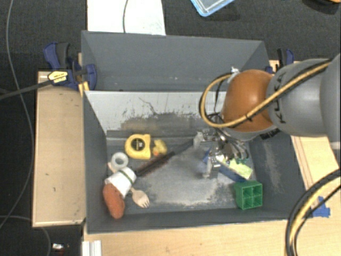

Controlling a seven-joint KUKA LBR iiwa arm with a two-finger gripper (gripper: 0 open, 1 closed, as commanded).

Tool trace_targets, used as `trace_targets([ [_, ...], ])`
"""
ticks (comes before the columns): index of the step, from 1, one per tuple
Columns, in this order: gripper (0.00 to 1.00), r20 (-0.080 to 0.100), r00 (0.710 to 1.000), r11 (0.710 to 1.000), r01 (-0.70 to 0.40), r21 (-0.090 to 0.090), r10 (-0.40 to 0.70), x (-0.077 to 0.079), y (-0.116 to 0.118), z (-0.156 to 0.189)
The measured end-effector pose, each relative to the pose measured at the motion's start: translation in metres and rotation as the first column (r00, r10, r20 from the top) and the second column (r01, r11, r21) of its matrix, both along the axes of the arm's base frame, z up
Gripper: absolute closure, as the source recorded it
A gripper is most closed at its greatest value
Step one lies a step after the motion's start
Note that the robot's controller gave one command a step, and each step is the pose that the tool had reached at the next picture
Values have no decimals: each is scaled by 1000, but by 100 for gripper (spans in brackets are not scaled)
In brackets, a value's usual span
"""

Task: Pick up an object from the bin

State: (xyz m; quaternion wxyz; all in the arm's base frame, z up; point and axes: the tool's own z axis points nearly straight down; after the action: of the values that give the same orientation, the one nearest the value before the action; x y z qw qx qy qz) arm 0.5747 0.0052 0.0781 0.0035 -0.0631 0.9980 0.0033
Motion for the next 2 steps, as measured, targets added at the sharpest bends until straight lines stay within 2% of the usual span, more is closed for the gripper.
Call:
trace_targets([
  [1,0,2,1000,1000,31,1,-31,-15,-72,5],
  [2,100,6,999,999,34,0,-34,-8,-85,0],
])
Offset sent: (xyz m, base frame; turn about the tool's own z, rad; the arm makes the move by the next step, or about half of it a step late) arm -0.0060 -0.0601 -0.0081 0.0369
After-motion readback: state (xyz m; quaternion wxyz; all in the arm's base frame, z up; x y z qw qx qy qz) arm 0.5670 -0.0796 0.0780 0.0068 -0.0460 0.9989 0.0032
